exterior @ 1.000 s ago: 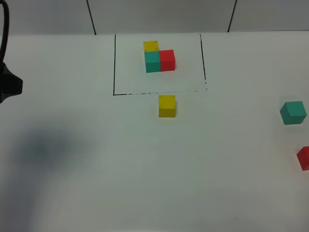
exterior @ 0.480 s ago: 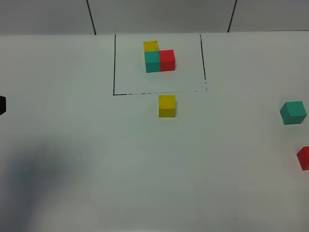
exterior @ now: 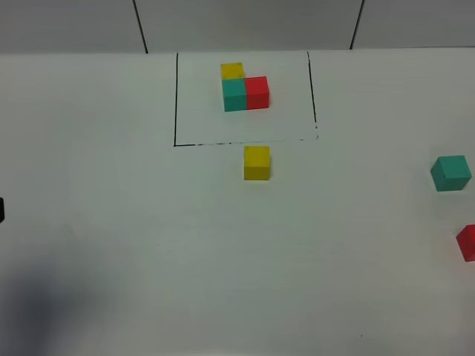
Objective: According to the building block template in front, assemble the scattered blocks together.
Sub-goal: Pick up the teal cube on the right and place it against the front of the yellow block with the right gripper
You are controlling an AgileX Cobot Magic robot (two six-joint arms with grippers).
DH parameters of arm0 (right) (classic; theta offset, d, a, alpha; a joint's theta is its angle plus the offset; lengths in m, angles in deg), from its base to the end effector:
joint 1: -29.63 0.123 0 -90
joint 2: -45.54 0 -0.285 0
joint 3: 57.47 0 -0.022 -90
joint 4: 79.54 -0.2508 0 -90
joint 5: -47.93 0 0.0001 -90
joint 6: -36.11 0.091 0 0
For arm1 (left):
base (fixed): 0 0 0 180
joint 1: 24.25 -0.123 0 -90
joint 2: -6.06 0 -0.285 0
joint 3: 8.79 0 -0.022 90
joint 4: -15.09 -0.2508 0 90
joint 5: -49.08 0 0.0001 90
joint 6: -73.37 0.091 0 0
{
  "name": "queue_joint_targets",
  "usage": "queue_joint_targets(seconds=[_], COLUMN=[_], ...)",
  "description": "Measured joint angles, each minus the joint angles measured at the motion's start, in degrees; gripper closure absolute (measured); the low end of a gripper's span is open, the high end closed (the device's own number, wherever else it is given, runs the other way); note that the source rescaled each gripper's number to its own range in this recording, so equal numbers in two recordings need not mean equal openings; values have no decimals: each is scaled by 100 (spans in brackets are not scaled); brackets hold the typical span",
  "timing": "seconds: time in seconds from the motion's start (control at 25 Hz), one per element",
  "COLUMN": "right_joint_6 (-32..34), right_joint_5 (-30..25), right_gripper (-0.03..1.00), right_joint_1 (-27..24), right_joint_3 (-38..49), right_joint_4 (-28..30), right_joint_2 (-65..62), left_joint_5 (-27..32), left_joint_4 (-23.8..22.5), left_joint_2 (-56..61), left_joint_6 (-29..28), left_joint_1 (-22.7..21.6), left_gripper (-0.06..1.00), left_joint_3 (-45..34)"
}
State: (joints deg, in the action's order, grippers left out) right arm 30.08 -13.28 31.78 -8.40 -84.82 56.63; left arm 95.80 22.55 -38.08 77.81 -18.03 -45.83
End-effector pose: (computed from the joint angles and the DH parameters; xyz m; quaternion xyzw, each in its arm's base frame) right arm 0.0041 0.0075 0.2745 -0.0625 0.8688 0.0295 0.4904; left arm 0.1100 -0.0207 0.3262 0.0641 0.8944 -0.0689 0.4372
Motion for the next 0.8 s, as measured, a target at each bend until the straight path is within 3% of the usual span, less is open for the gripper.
queue_joint_targets(seconds=[0.32,0.64,0.8], right_joint_6=[0,0,0], right_joint_5=[0,0,0], right_gripper=[20,20,20], right_joint_1=[0,0,0], right_joint_3=[0,0,0], right_joint_4=[0,0,0], right_joint_2=[0,0,0], left_joint_5=[101,631,876], left_joint_4=[174,174,174], left_joint_2=[638,1284,1672], left_joint_6=[5,5,0], left_joint_1=[0,0,0], left_gripper=[9,9,14], left_joint_3=[-319,-354,-362])
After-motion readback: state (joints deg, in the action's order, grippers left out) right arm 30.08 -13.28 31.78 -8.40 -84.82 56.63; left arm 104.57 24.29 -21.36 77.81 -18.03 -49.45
